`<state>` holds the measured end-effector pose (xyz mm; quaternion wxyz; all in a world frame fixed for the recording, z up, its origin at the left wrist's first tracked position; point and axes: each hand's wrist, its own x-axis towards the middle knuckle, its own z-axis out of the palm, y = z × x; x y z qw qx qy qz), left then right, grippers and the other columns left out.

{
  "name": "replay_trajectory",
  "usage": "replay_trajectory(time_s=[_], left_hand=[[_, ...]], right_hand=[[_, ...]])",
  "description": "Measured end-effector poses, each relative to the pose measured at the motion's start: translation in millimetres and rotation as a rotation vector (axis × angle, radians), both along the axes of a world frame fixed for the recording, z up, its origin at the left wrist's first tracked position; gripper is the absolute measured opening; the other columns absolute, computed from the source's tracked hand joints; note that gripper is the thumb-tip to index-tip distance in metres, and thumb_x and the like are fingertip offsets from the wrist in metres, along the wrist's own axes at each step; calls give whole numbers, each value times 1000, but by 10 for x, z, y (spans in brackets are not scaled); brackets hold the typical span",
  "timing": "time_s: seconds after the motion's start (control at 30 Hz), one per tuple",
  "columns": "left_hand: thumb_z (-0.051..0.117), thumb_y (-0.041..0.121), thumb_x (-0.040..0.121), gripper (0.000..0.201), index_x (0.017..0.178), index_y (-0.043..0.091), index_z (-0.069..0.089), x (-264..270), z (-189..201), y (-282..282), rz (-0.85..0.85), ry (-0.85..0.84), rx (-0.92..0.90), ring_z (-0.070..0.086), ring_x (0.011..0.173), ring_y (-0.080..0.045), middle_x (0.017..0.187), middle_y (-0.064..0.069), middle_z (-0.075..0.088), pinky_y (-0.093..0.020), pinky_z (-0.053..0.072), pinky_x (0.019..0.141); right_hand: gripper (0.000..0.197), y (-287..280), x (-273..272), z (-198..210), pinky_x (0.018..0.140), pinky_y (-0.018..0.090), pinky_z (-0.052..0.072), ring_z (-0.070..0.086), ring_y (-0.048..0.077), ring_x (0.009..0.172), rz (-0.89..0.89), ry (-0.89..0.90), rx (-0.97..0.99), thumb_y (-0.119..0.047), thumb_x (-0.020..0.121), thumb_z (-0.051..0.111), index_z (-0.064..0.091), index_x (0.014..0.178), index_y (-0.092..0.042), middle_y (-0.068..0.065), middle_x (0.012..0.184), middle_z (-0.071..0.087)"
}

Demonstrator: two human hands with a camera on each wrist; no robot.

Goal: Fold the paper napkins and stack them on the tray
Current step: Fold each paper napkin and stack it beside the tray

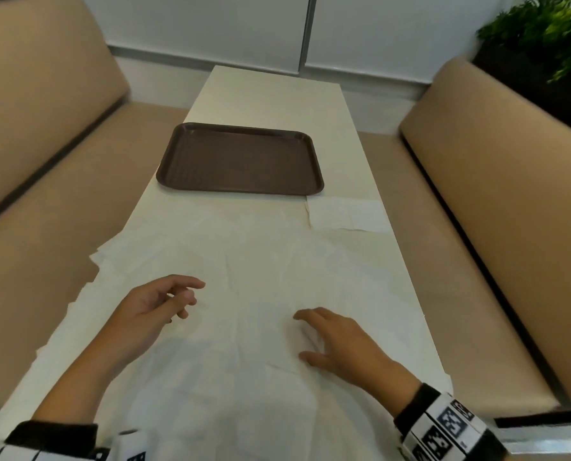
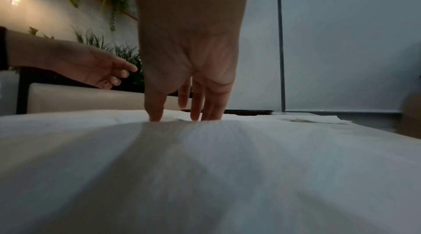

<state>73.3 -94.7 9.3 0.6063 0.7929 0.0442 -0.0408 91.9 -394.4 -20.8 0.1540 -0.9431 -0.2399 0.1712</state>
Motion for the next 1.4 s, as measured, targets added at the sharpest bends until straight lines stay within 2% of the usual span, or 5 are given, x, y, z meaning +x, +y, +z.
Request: replay_trajectory(time_s=[0.5,0.7,1.07,1.3,1.4], left_hand=[[57,36,91,20,81,33,74,-91,77,27,0,-8,-21,60,71,-13,78,7,69,-25,42,64],[28,100,48,118,107,6,71,-111,173,-183,-686,563,-226,67,94,-22,111,-14,70,-27,50,84],[72,78,45,108,136,25,47,387,460,-853,-407,339,-837,61,115,-19,128,-6,62,-40,52,88],[71,-2,75,26,99,8,74,405,600,-1174,-489,279,-786,70,94,-23,107,-13,71,-31,57,77],[63,2,75,31,106,2,66,450,594,-1124,-330,236,-771,71,87,-23,102,-13,73,-31,59,74]], right_hand=[[20,325,168,157,51,24,50,62,12,54,80,-530,117,-12,69,79,75,86,-21,0,95,70],[18,396,290,1210,56,20,47,58,6,55,-278,-438,743,-5,87,61,70,93,-19,-15,74,68],[7,-94,-65,1848,64,26,55,65,17,92,-377,49,1505,-20,80,60,55,81,-17,0,111,68],[52,-401,-157,1662,44,19,50,65,11,51,-650,317,1583,-46,88,42,72,53,-20,-1,60,68],[77,-580,-173,1436,72,36,59,71,27,89,-452,608,1624,-74,78,40,70,112,-11,17,102,71]])
